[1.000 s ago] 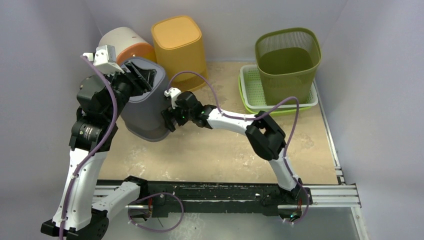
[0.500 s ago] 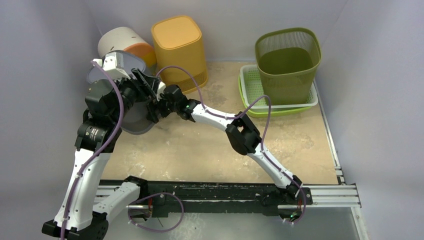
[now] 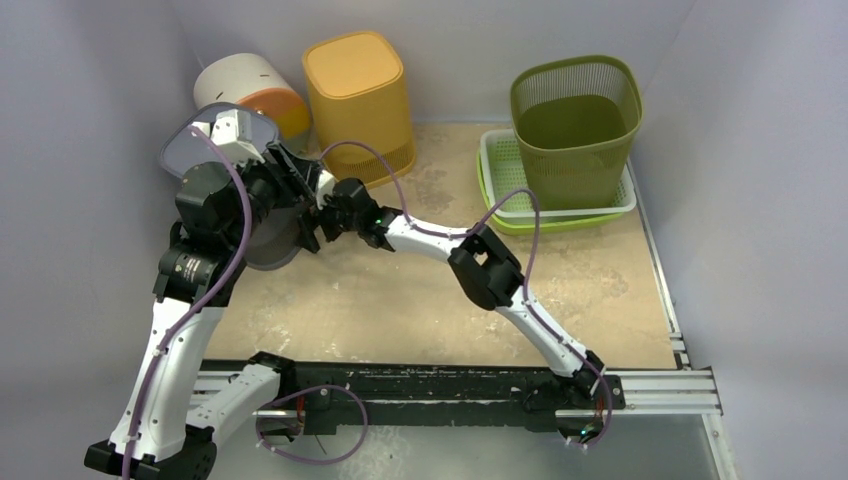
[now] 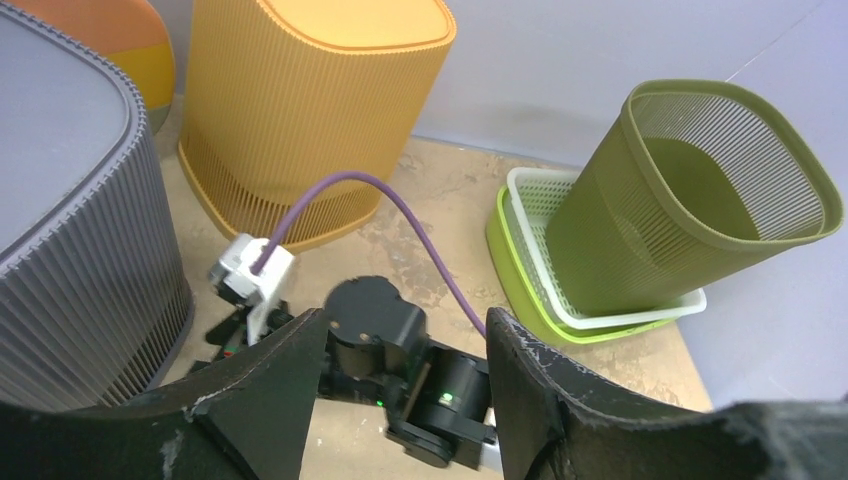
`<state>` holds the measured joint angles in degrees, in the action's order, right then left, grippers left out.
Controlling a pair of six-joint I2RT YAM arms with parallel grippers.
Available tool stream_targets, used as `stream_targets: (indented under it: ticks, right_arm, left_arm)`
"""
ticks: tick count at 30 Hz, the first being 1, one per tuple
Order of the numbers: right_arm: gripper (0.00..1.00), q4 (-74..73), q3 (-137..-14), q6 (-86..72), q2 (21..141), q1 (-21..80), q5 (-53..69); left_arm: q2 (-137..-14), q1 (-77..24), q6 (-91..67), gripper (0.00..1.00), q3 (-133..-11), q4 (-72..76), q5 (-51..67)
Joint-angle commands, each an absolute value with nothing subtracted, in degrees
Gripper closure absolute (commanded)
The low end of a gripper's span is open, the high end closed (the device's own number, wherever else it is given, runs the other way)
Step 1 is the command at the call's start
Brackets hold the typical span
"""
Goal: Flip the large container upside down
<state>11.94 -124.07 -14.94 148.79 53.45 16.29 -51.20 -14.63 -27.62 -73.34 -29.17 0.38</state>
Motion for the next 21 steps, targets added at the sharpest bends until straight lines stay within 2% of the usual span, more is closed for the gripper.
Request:
stream_targets:
  ticks: [1, 5, 8, 14, 21]
  right_arm:
    - [0.00, 16.91, -111.27, -12.48, 132.04, 53.44, 8.77]
    - [0.00, 15.39, -97.13, -10.68, 117.88, 53.50, 1.05]
    - [0.00, 8.07, -90.42, -10.09, 108.77, 53.43, -5.75]
    - [0.00, -13.13, -87.81, -13.67, 95.05, 49.64, -25.91]
    - [0.00, -19.59, -89.04, -10.77, 85.58, 41.52, -36.70]
  left_arm:
    - [-50.45, -14.41, -26.46, 0.43, -74.26, -28.90, -0.59]
    - [-49.85, -14.34, -27.28, 0.42, -74.78, -30.45, -1.39]
    - [-50.20, -14.37, -27.54, 0.42, -75.14, -32.77, -2.00]
    - [-48.54, -14.37, -30.63, 0.42, -71.69, -32.65, -1.57]
    - [-46.79, -14.37, -31.88, 0.37, -67.78, -32.97, -1.21]
